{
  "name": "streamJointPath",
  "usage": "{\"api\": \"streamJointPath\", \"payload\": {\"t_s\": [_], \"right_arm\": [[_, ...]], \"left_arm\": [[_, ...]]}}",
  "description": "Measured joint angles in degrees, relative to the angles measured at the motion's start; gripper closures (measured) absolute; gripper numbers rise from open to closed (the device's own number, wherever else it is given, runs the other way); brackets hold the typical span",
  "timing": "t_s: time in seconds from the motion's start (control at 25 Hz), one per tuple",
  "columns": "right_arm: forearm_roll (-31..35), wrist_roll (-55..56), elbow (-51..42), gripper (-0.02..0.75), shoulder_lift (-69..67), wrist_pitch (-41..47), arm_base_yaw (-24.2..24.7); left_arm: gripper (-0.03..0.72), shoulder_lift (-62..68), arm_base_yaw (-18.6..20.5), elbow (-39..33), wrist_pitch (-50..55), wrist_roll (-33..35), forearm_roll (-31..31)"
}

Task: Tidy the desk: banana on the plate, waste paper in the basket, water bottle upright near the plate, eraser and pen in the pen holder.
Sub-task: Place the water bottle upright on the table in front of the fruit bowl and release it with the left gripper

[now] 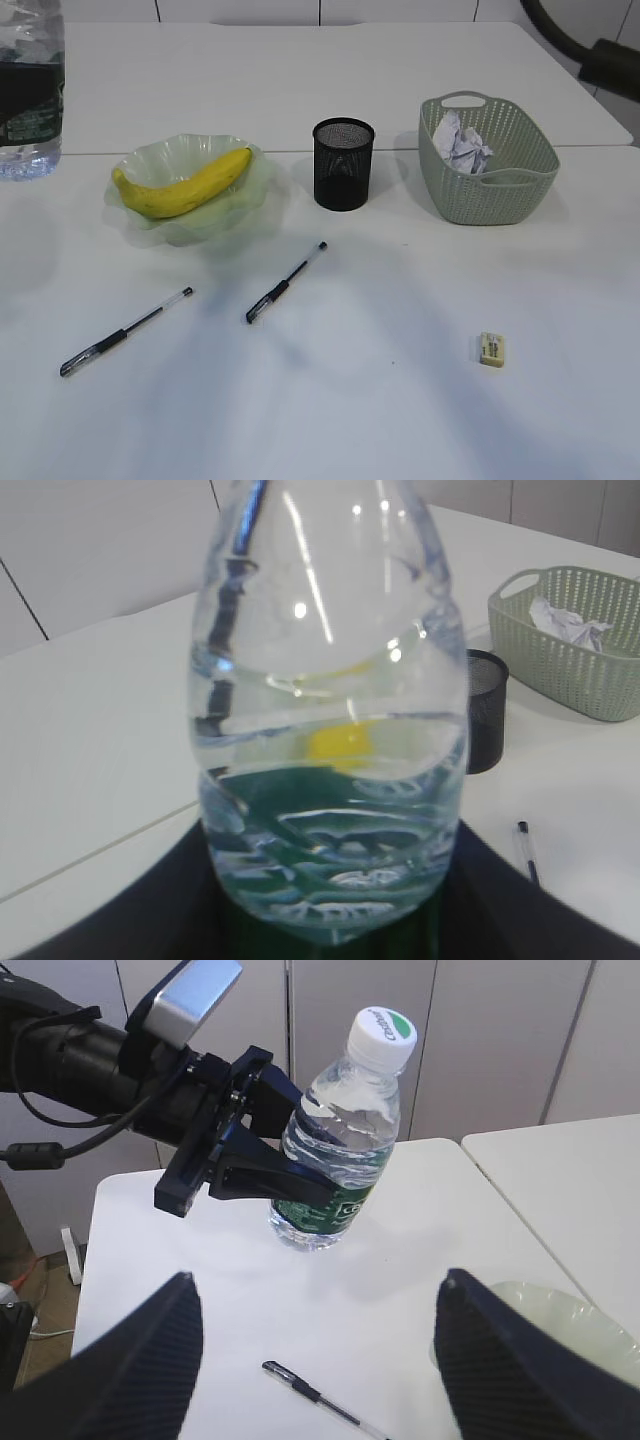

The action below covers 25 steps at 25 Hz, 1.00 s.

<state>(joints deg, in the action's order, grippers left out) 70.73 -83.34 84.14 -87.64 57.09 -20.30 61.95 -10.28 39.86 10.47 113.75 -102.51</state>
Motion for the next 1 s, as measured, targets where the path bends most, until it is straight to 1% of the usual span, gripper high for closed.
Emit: {"api": "streamJointPath", "payload": {"t_s": [0.36, 0.6, 0.68, 0.72, 0.84, 0.96, 1.0], "right_arm": [[-1.4, 1.6, 0.0, 0.201, 0.0, 0.0, 0.0], [-4.0, 3.7, 0.0, 0.201, 0.0, -0.2, 0.0], [-4.2, 3.8, 0.0, 0.201, 0.1, -0.5, 0.0], [-4.5, 3.8, 0.0, 0.201, 0.4, -0.8, 0.0], [-5.2, 4.1, 0.0, 0.201, 1.2, -1.3, 0.0], [-6.0, 4.5, 0.0, 0.201, 1.7, -1.5, 0.0], [-6.1, 4.5, 0.0, 0.201, 1.8, -1.5, 0.0]], "left_arm": [[0.336, 0.0, 0.0, 0.0, -1.4, 0.1, -0.2], [0.336, 0.0, 0.0, 0.0, -2.5, 0.1, -0.3], [0.336, 0.0, 0.0, 0.0, -2.7, -1.3, 0.2], [0.336, 0.0, 0.0, 0.0, -2.7, -2.9, 1.2], [0.336, 0.0, 0.0, 0.0, -2.7, -9.1, 7.1], [0.336, 0.0, 0.0, 0.0, -2.5, -15.5, 14.5], [0.336, 0.0, 0.0, 0.2, -2.5, -18.7, 16.9]]}}
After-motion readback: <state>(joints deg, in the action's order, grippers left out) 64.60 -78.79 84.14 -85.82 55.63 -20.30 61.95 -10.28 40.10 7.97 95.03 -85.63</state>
